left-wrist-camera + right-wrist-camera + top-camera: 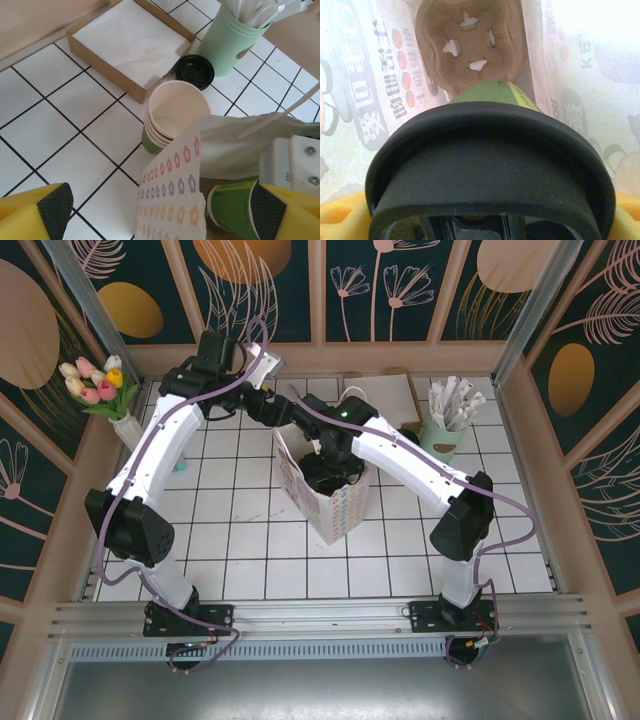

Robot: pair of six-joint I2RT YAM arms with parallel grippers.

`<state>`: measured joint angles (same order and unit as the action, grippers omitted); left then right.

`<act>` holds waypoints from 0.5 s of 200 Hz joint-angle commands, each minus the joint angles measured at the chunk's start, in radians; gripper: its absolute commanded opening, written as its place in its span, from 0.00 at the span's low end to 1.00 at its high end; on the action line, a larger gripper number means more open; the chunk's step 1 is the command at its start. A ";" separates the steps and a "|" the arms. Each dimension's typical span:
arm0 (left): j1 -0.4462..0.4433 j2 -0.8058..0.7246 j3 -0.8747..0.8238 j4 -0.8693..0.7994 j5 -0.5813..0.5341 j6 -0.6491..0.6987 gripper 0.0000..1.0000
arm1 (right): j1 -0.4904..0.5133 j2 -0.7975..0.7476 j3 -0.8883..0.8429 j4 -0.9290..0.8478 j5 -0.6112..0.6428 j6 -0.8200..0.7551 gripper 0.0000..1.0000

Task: Pack the takeout coffee

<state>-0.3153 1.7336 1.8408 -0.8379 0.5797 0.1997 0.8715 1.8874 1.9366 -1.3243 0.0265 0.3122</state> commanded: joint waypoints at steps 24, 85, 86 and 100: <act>-0.001 0.007 -0.033 -0.021 0.024 0.044 0.83 | 0.004 -0.006 0.028 -0.014 0.011 -0.018 0.73; -0.004 0.044 -0.015 -0.053 0.036 0.061 0.76 | -0.002 0.024 0.056 -0.016 -0.001 -0.013 0.73; -0.005 0.044 -0.016 -0.052 0.035 0.061 0.76 | -0.002 0.025 0.057 -0.017 -0.001 -0.013 0.73; -0.010 0.047 -0.017 -0.053 0.032 0.068 0.76 | -0.003 0.035 0.073 -0.024 -0.002 -0.015 0.73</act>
<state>-0.3164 1.7660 1.8172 -0.8524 0.5869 0.2359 0.8715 1.8984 1.9598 -1.3251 0.0261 0.3122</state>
